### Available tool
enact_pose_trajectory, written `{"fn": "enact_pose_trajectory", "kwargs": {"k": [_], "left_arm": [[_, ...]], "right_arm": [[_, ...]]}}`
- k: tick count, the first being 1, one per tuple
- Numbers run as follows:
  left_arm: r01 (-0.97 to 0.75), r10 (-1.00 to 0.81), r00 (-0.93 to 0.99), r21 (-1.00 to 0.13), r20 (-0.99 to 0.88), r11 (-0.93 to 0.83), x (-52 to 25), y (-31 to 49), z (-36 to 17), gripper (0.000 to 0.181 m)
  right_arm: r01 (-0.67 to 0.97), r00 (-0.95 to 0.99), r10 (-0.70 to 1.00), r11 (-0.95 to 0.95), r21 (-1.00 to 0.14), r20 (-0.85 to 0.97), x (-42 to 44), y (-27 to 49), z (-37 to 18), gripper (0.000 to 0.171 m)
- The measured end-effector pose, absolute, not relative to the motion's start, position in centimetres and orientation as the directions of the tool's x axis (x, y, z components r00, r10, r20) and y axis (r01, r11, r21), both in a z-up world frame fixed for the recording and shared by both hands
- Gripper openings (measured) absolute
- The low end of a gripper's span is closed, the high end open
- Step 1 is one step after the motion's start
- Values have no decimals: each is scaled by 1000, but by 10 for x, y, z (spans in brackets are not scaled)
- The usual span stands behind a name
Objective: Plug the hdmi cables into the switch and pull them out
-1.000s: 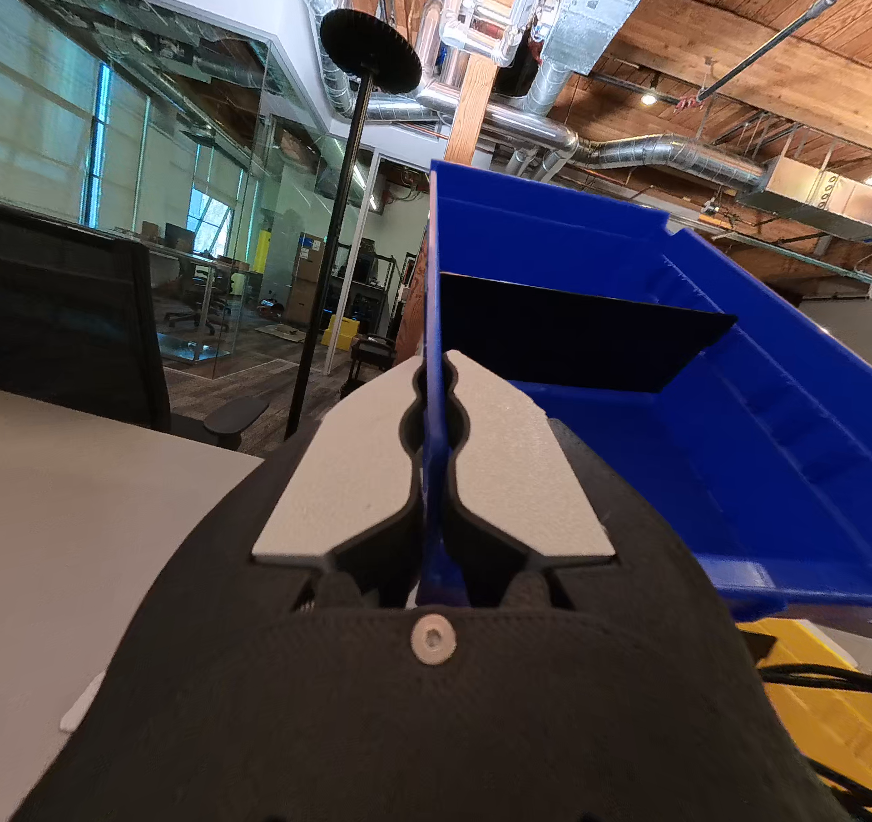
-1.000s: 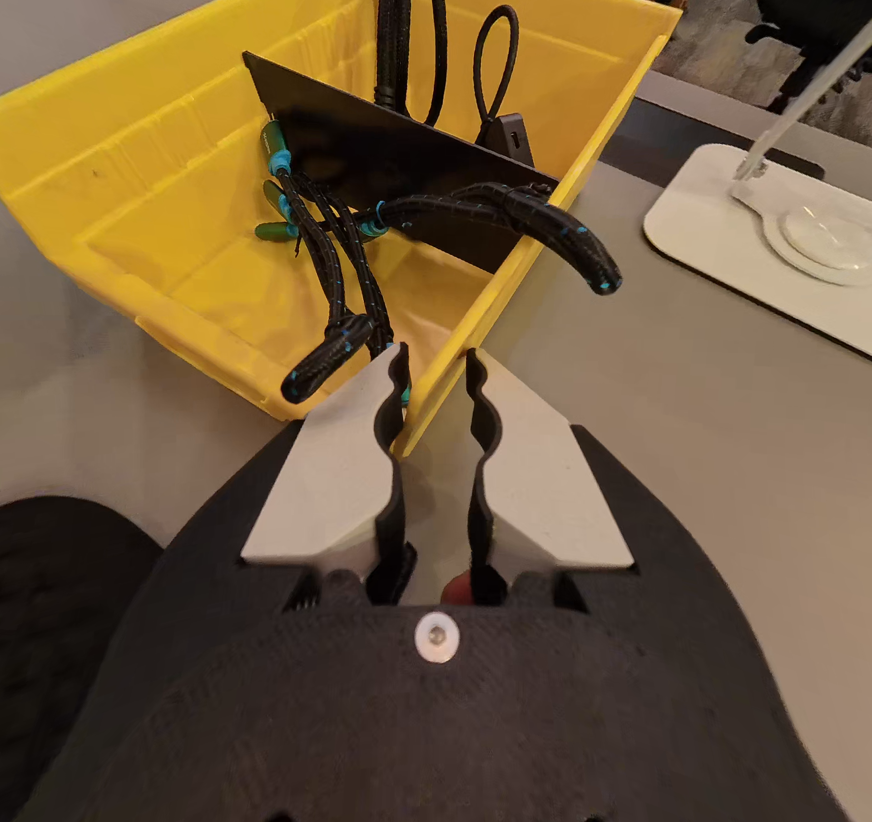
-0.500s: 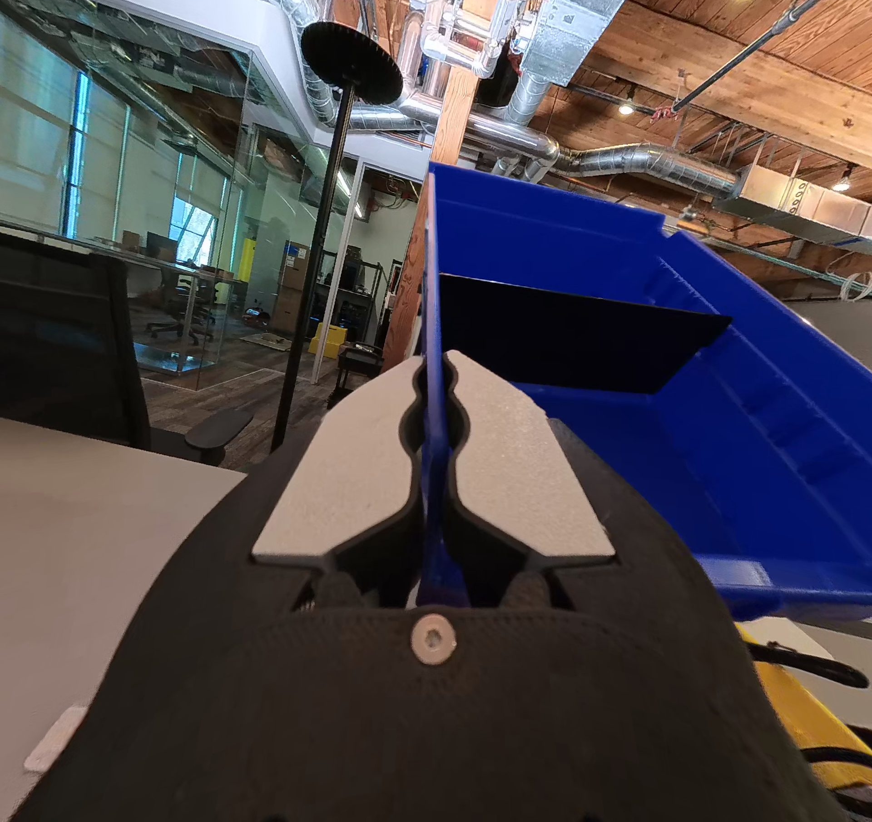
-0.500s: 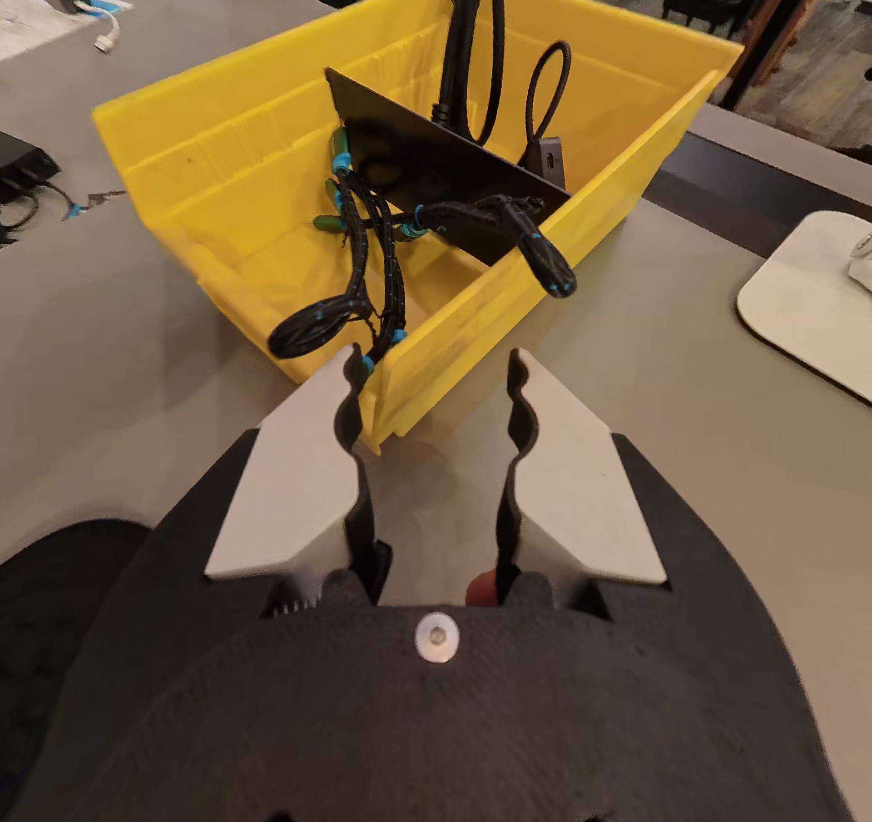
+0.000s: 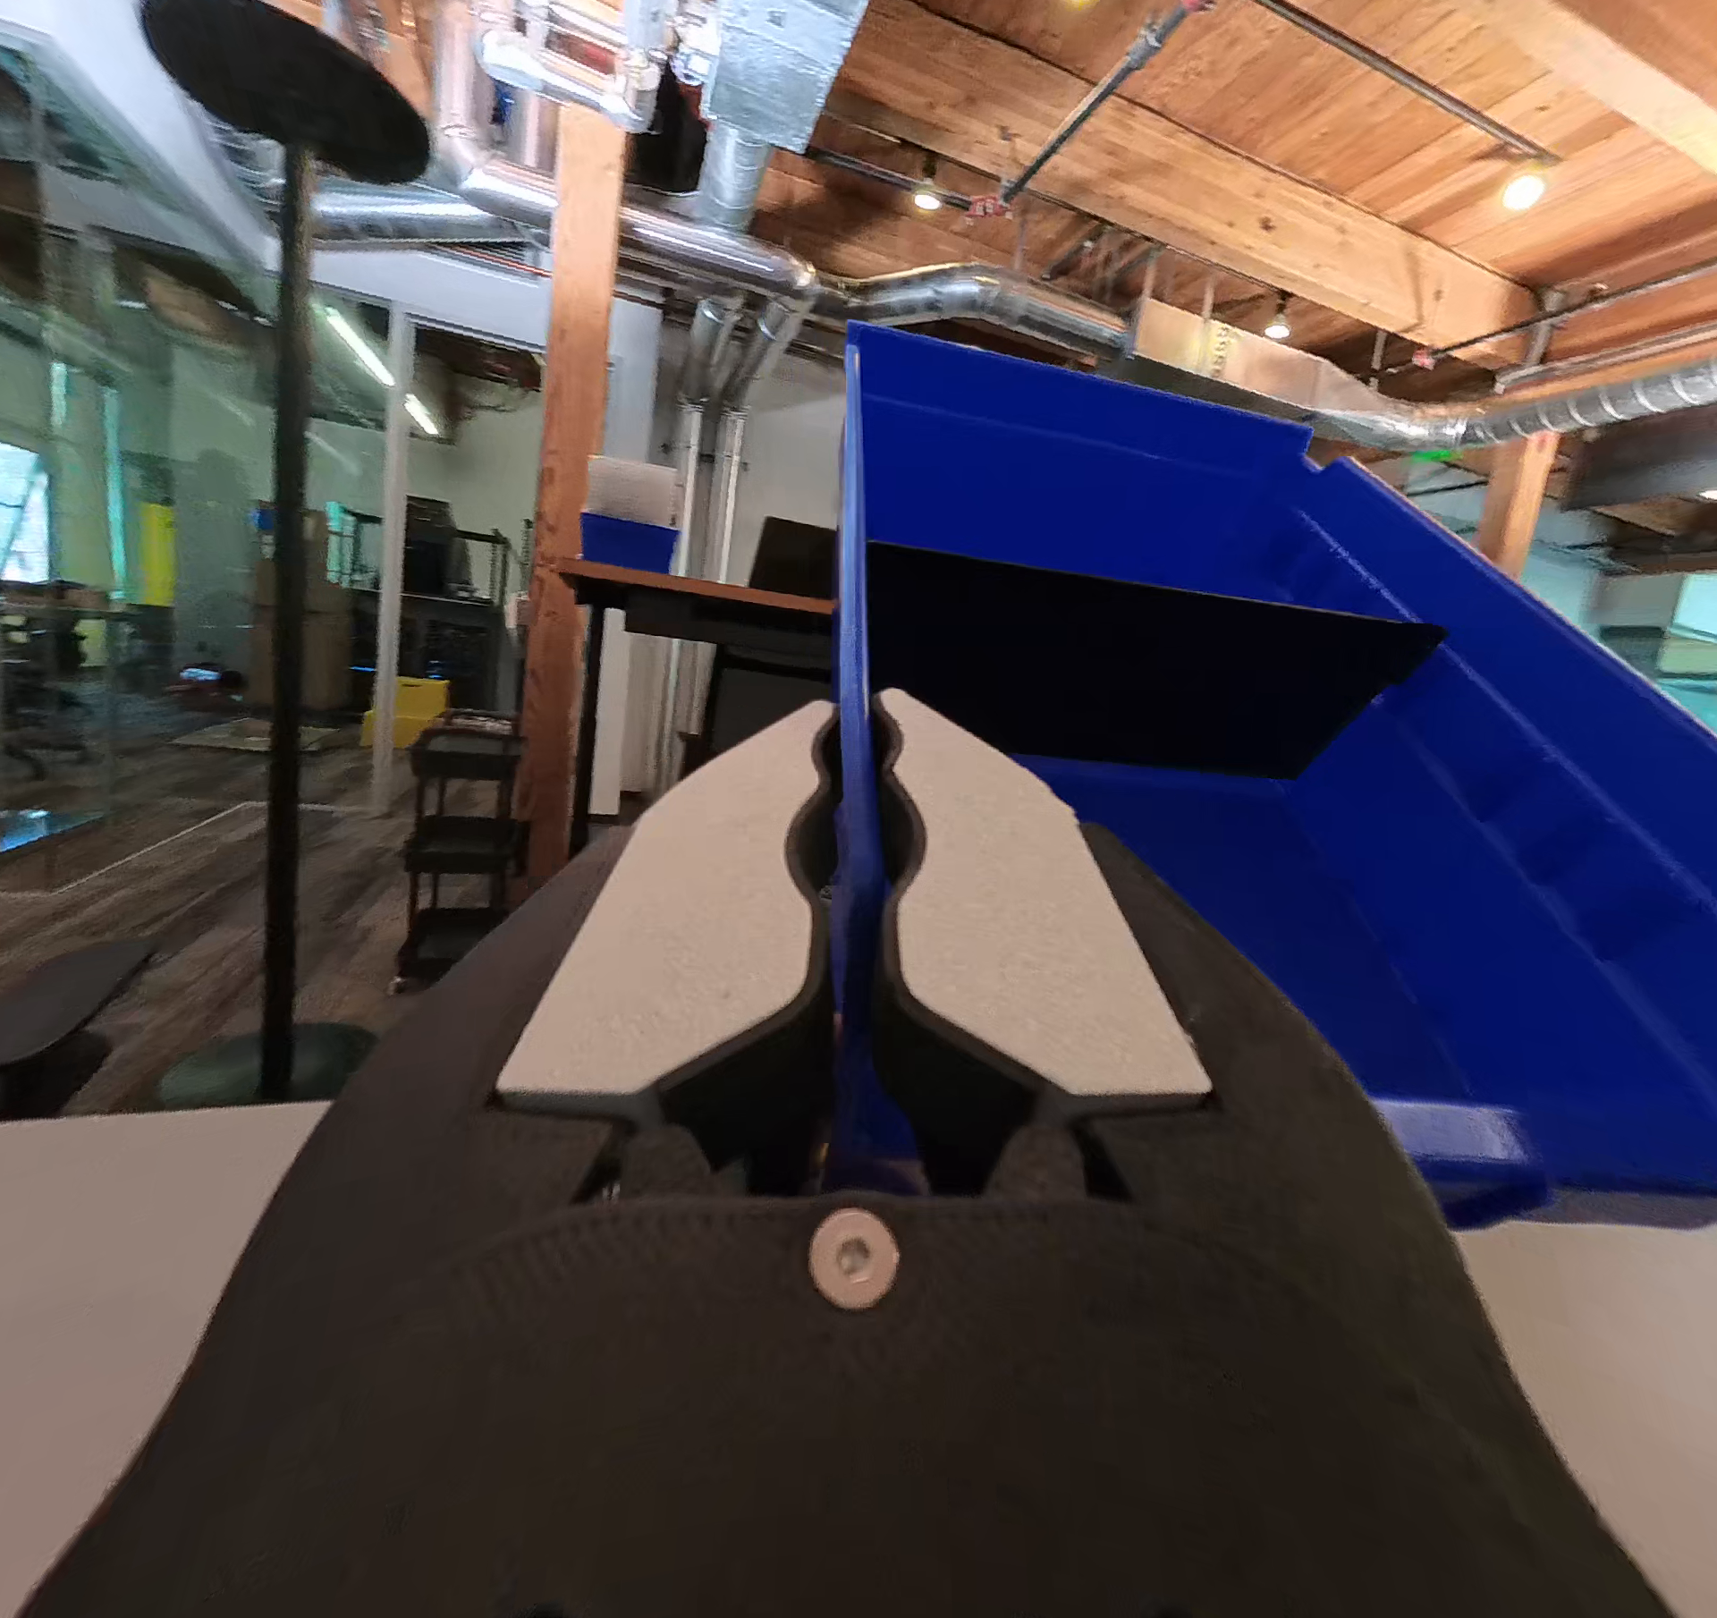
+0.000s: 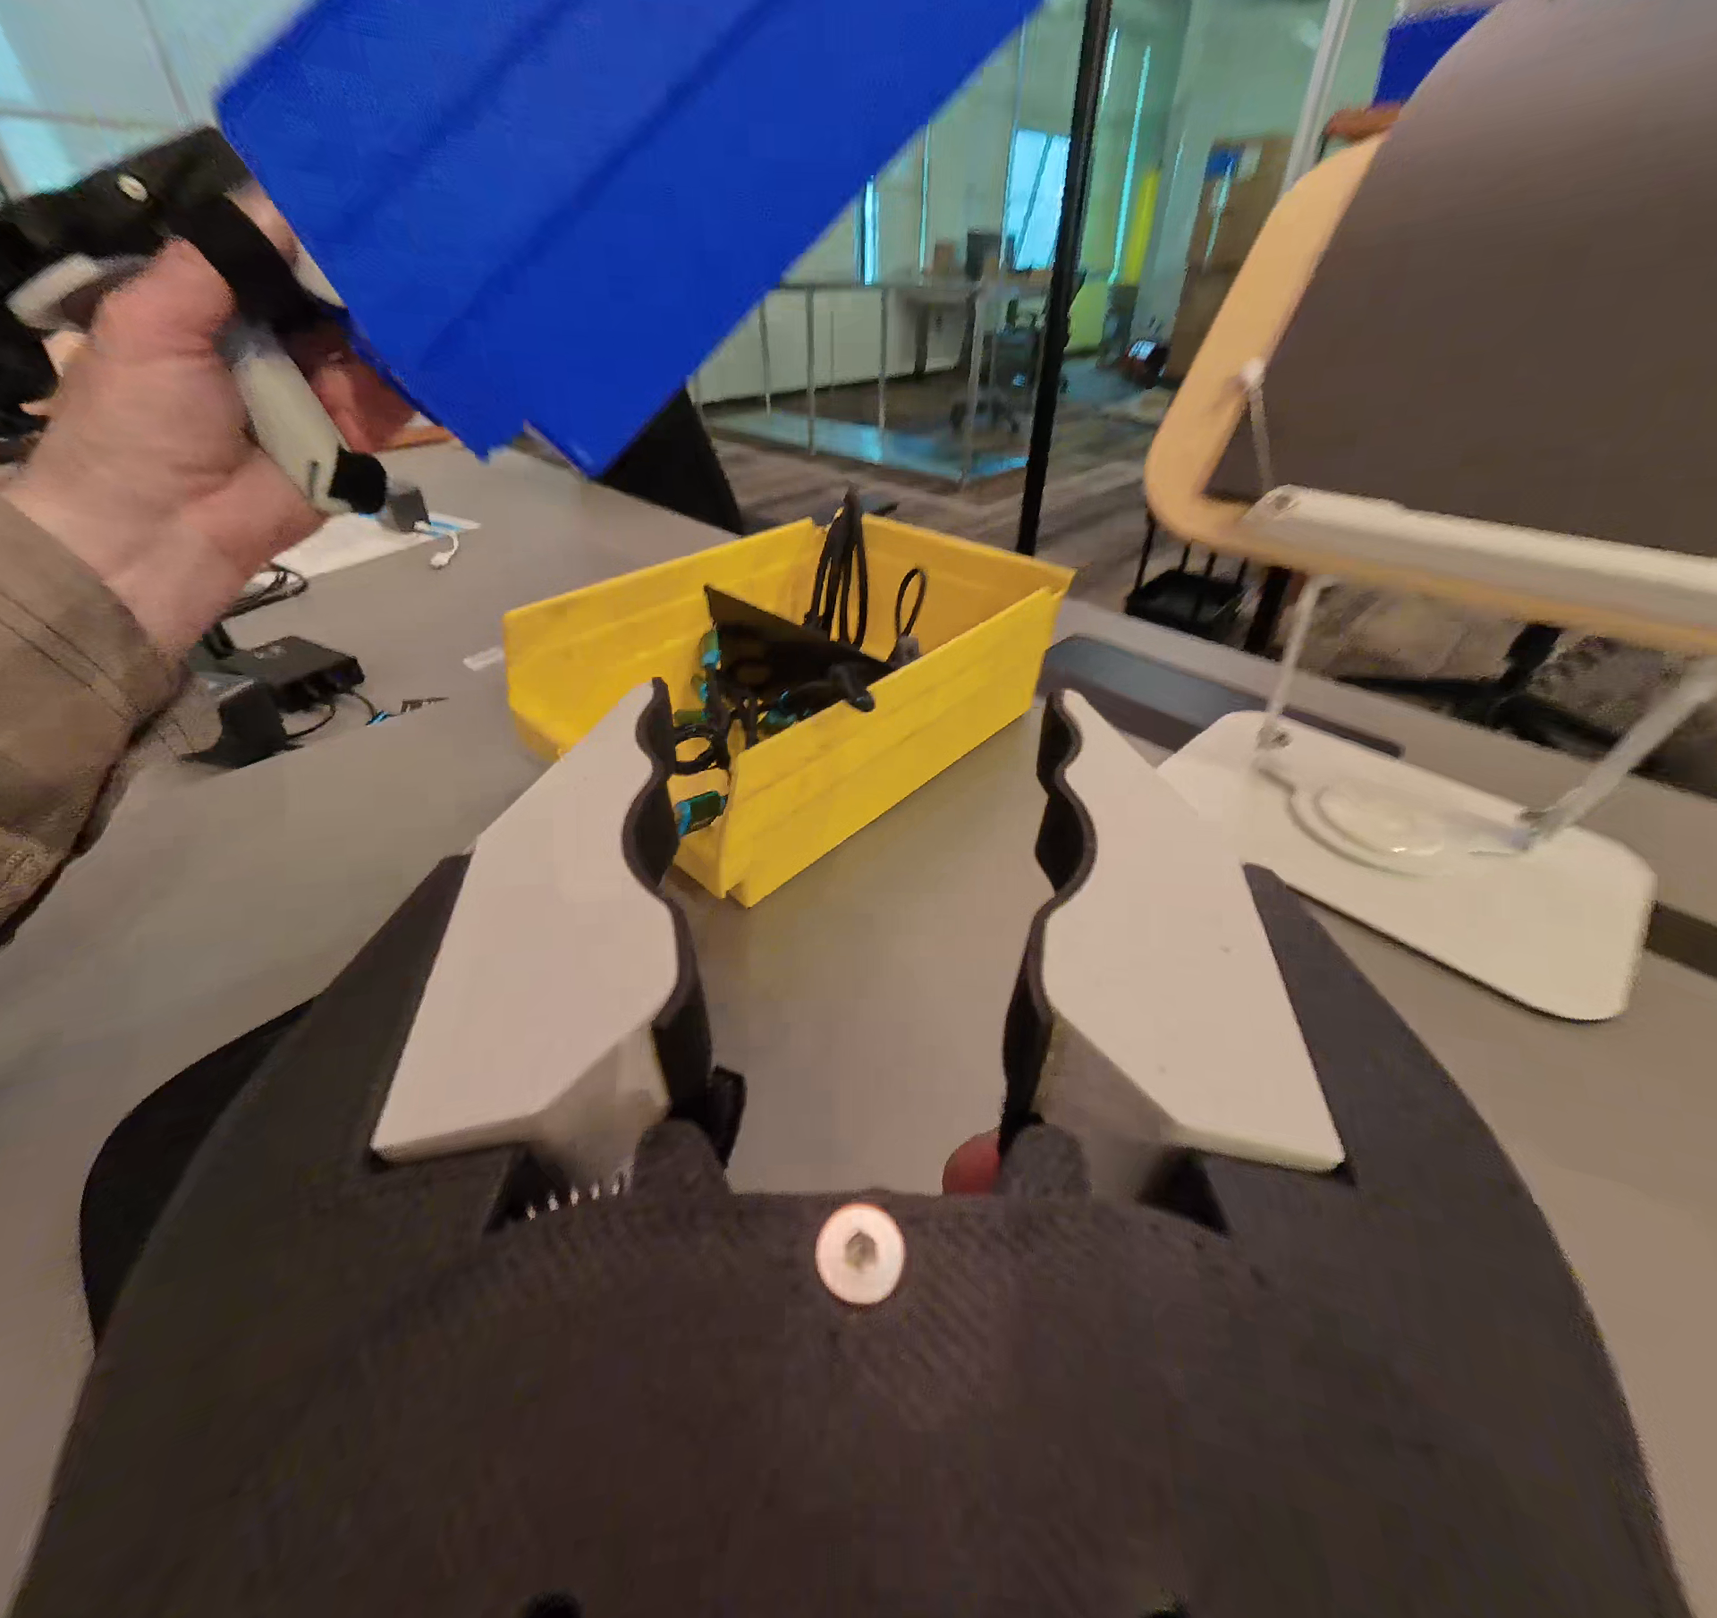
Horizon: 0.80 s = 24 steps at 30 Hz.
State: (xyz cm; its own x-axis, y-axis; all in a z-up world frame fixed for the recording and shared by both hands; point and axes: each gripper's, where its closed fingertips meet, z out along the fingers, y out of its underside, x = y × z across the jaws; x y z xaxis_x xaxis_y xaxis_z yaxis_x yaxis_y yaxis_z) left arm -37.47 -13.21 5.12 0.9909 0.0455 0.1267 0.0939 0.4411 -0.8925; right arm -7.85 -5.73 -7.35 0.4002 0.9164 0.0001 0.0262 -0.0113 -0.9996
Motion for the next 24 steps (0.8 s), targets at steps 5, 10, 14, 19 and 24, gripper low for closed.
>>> {"fn": "enact_pose_trajectory", "kwargs": {"k": [5, 10, 14, 19, 24], "left_arm": [[105, -92, 993, -913, 74, 394, -291, -98, 56, 2], [143, -246, 967, -943, 69, 300, -194, -62, 44, 1], [172, -350, 929, -977, 118, 128, -116, -20, 16, 1], [85, -417, 905, -996, 78, -2, -32, 36, -20, 2], [106, -435, 889, -988, 143, -109, 22, 89, -58, 2]], "right_arm": [[-17, 487, 870, 97, -995, 76, -13, -56, -64, 73], [-37, 610, 790, 109, -993, 64, 56, -47, -78, 64], [-113, 693, 720, 84, -990, -18, 111, -48, -86, 55], [-183, 775, 627, 97, -978, -83, 164, -36, -82, 51], [-239, 796, 582, 49, -970, -166, 193, -19, -92, 31]]}}
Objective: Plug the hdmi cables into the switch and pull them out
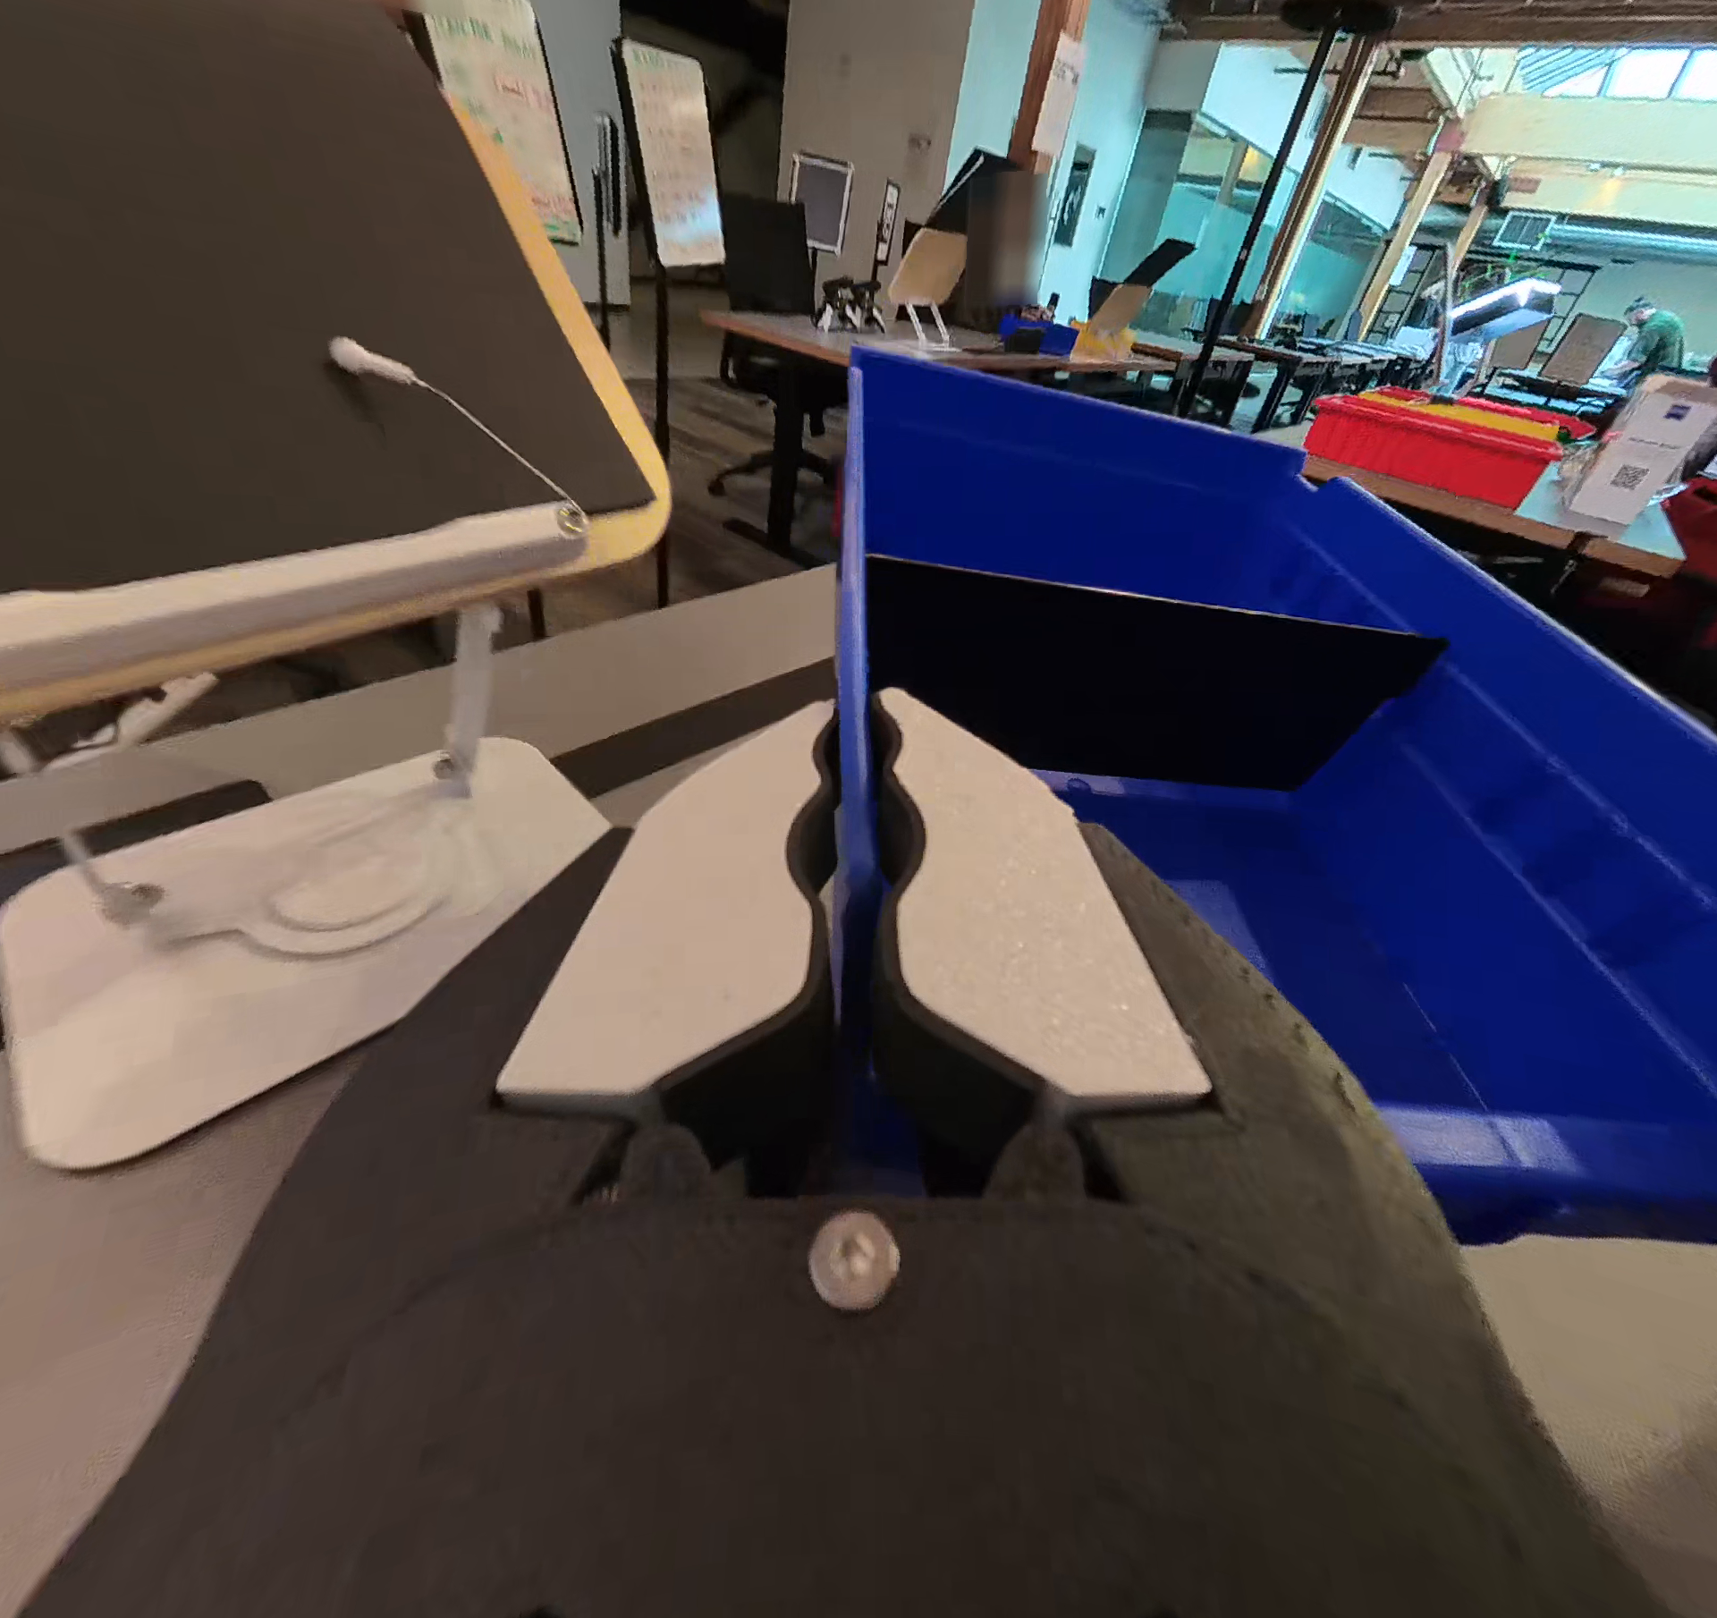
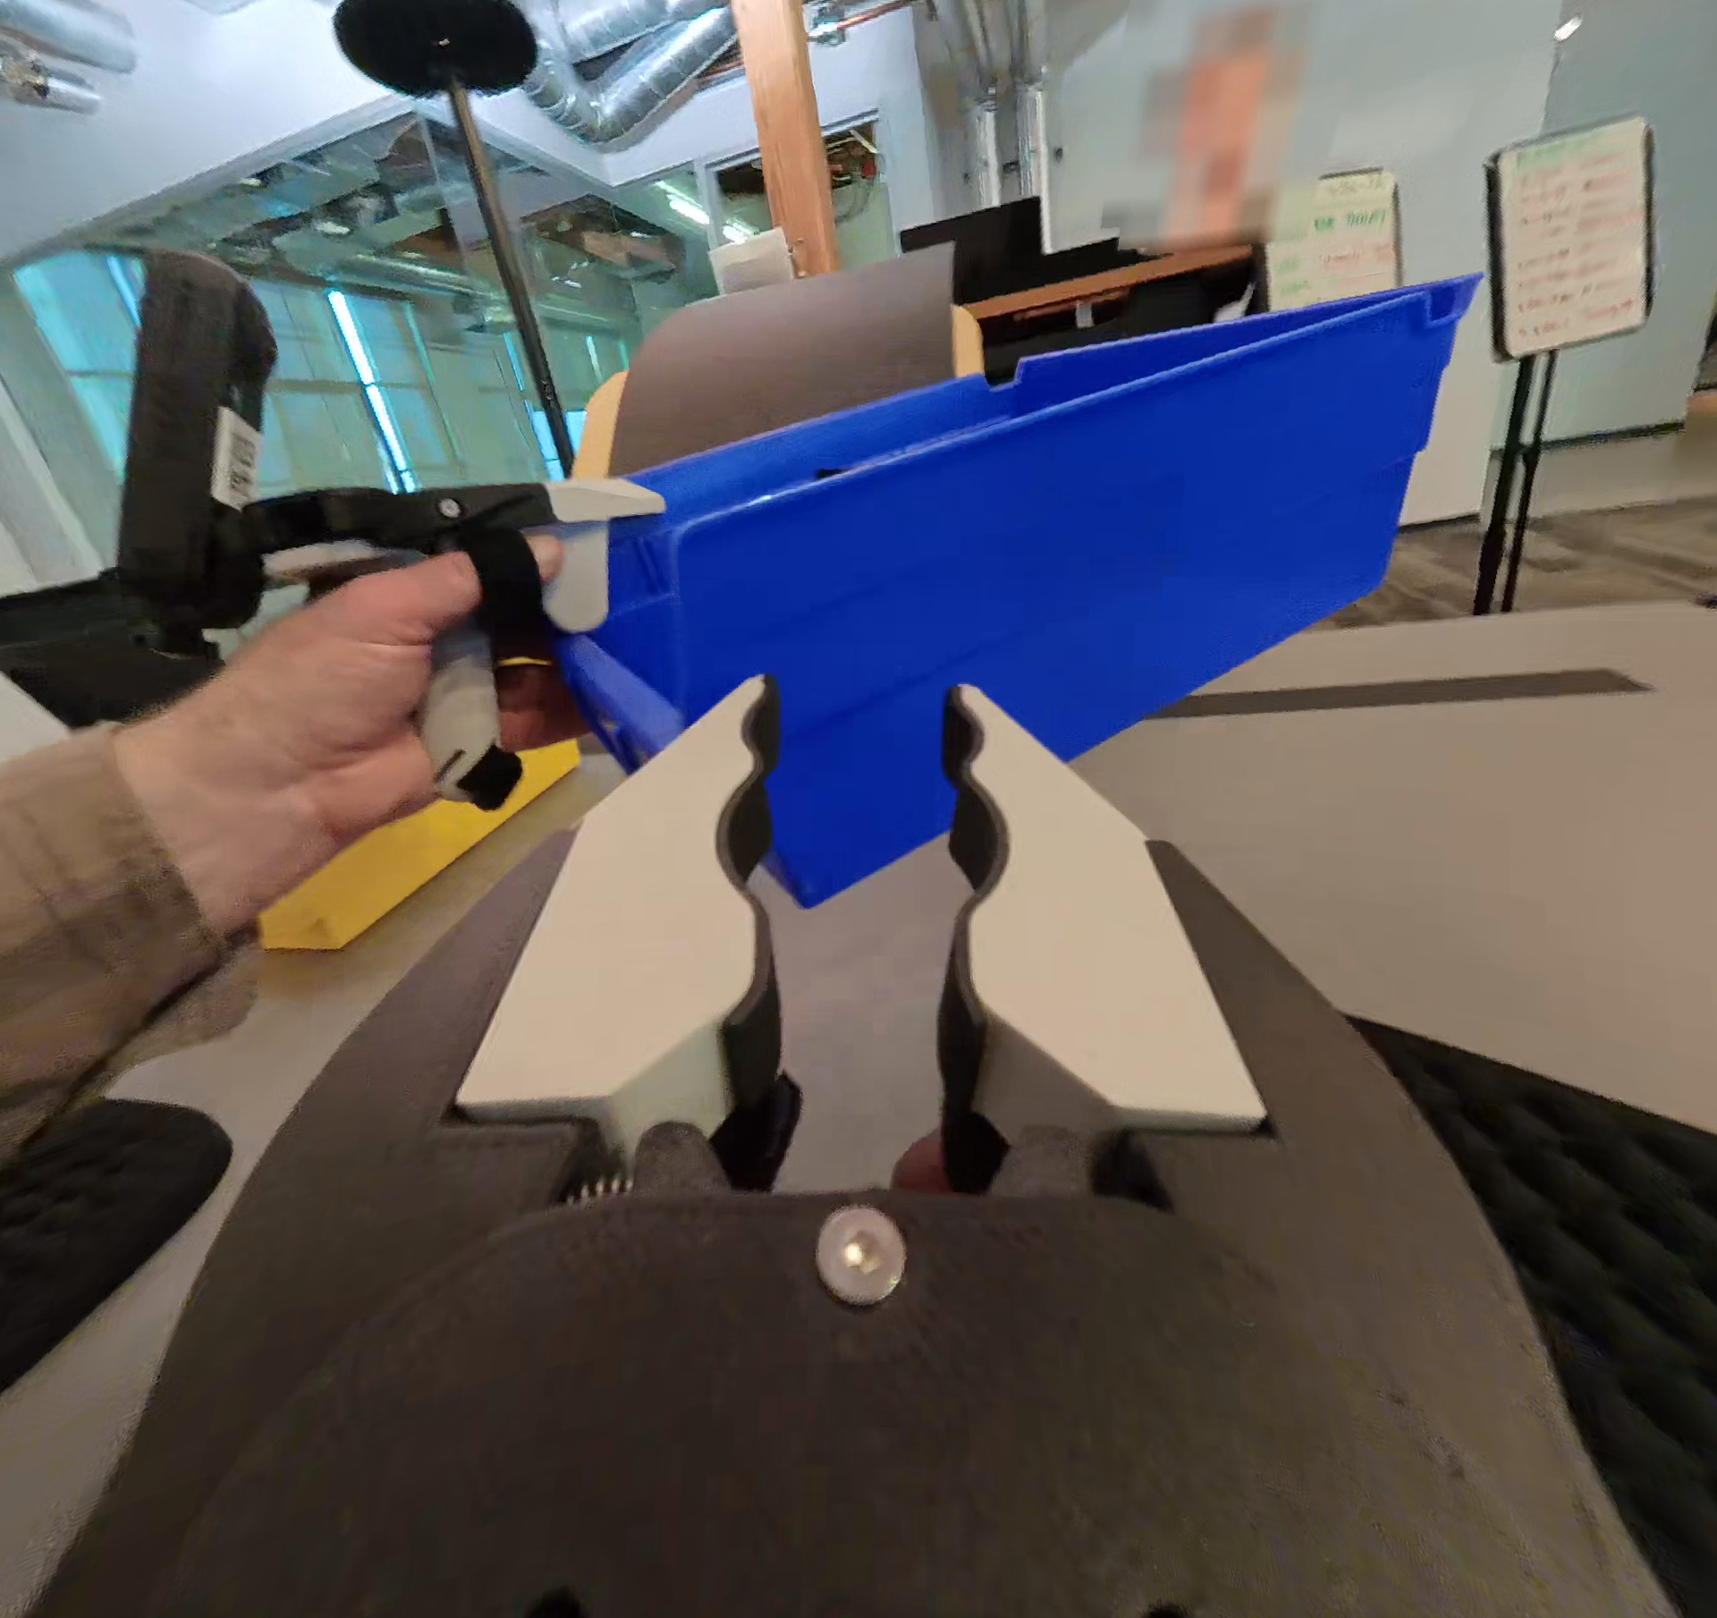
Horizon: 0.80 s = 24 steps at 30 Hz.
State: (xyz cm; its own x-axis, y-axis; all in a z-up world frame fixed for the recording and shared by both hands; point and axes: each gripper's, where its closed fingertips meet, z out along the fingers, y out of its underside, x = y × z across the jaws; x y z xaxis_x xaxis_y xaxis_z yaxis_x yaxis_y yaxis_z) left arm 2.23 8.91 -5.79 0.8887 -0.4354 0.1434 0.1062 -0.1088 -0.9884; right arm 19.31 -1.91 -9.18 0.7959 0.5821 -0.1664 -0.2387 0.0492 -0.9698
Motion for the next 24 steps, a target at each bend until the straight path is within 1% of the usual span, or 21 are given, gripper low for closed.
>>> {"fn": "enact_pose_trajectory", "kwargs": {"k": [1, 3, 4, 5, 11, 16, 24], "left_arm": [[105, -433, 890, -988, 143, -112, 30, 99, -65, 2], [123, -422, 890, -983, 171, -139, 43, 117, -81, 2], [140, -423, 885, -978, 193, -154, 50, 125, -88, 2], [143, -418, 886, -977, 199, -160, 56, 134, -95, 2], [121, -355, 916, -971, 189, -206, 95, 179, -132, 2], [131, -305, 928, -956, 211, -262, 122, 207, -163, 2], [212, -200, 945, -949, 260, -232, 137, 218, -175, 4]], "right_arm": [[-251, 801, 570, 37, -967, -186, 198, -15, -95, 28], [-270, 810, 543, 7, -963, -223, 210, -7, -100, 27], [-293, 810, 530, -7, -956, -252, 217, -4, -102, 31], [-318, 787, 551, -26, -948, -279, 219, -3, -102, 45], [-399, 705, 566, -183, -899, -428, 219, 5, -120, 51], [-406, 663, 595, -224, -886, -455, 213, 3, -123, 53], [-415, 643, 598, -254, -874, -479, 213, 6, -127, 53]]}}
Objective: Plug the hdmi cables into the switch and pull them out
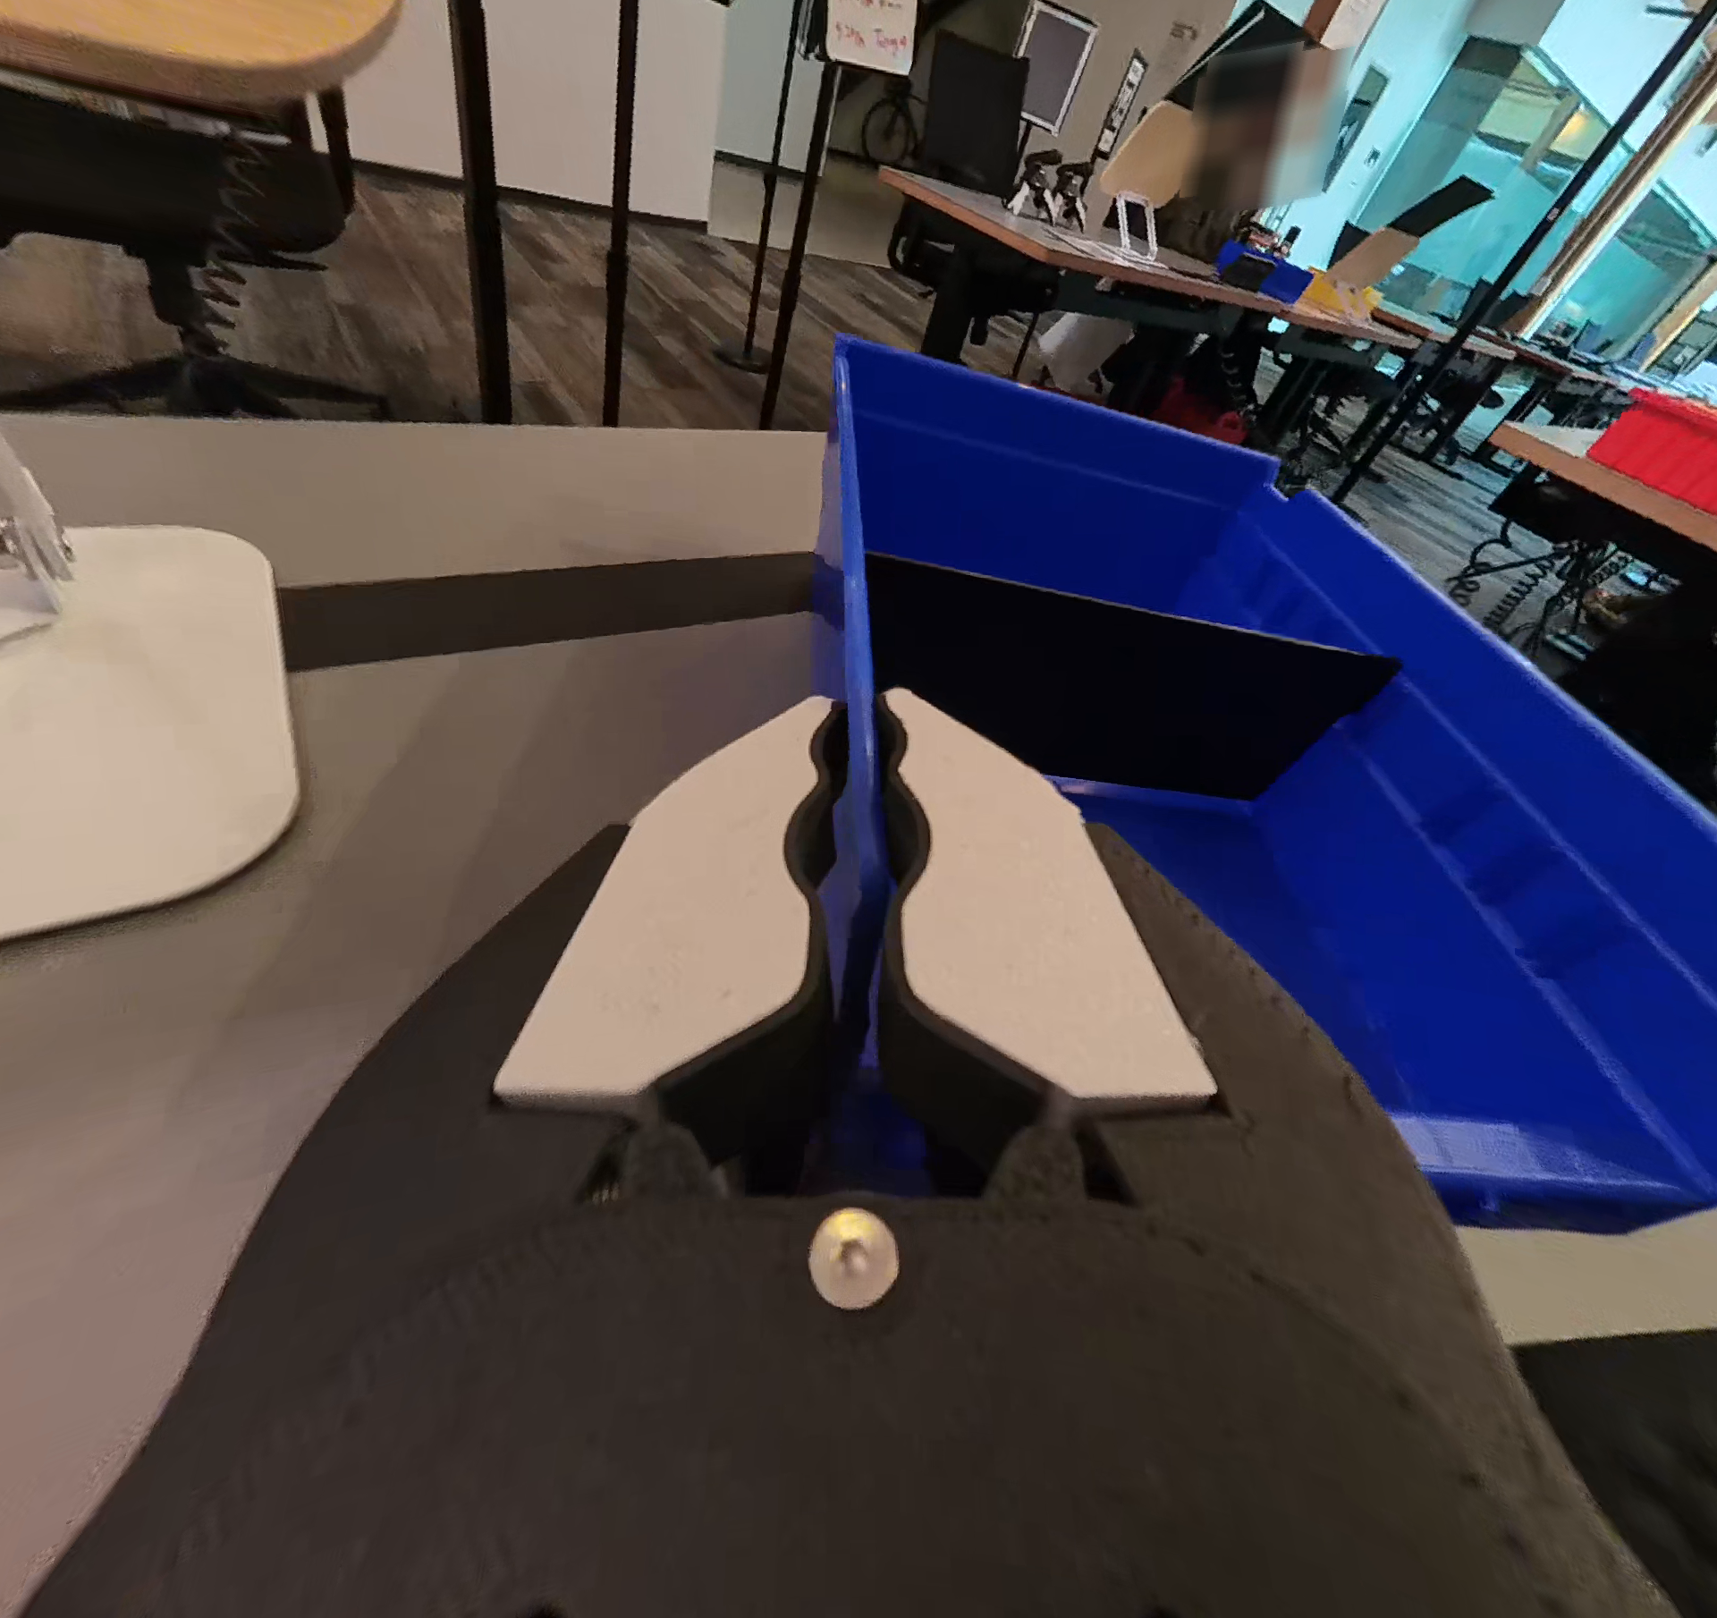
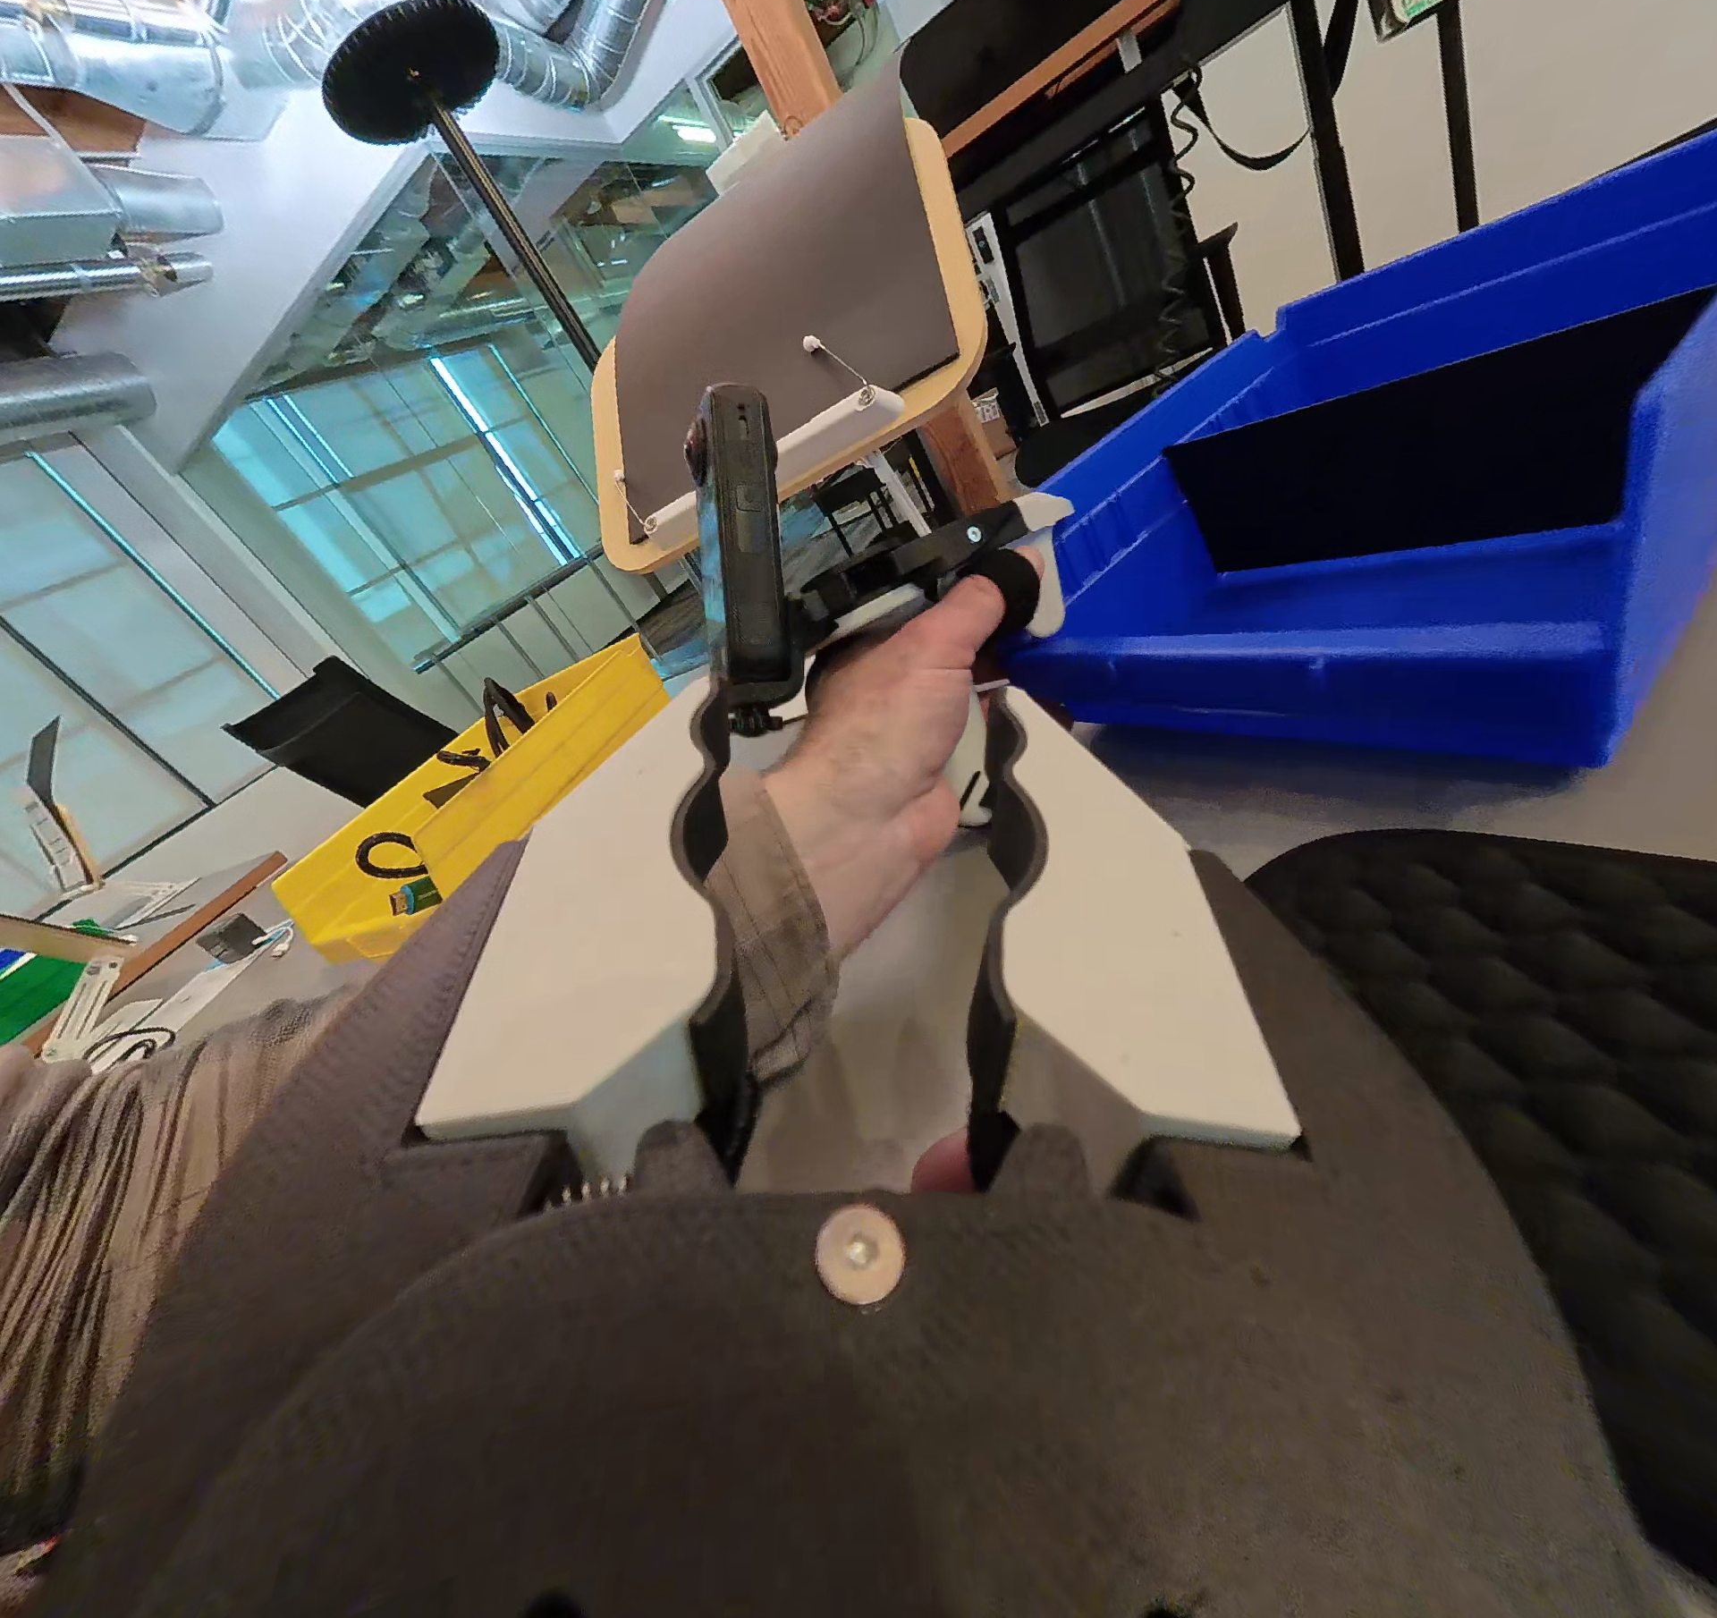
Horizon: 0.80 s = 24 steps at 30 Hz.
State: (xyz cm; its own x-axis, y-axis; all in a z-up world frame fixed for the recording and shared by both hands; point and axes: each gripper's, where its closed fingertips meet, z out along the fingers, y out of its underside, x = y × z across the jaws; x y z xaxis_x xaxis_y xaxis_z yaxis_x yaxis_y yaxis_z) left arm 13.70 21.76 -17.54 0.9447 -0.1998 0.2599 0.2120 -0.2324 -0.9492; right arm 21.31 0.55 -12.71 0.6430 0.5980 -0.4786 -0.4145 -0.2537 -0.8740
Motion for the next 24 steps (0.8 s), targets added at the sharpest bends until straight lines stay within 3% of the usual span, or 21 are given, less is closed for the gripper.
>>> {"fn": "enact_pose_trajectory", "kwargs": {"k": [3, 7, 13, 17, 20, 24], "left_arm": [[295, -219, 911, -924, 348, -242, 153, 208, -176, 11], [284, -340, 862, -913, 377, -293, 188, 184, -169, 47], [287, -492, 743, -880, 453, -378, 195, 150, -167, 49], [206, -484, 799, -919, 356, -335, 169, 145, -168, 47], [92, -529, 806, -939, 266, -332, 174, 141, -167, 51], [59, -527, 823, -953, 214, -296, 174, 147, -162, 59]], "right_arm": [[-418, 641, 596, -257, -871, -484, 214, 6, -127, 53], [-424, 641, 595, -252, -870, -485, 217, 6, -126, 53], [-377, 691, 591, -197, -905, -416, 226, 7, -122, 55], [-132, 878, 460, -37, -991, -134, 274, 28, -109, 50], [113, 941, 327, -71, -991, 84, 331, 68, -112, 55], [239, 902, 396, -128, -963, 171, 352, 108, -110, 51]]}}
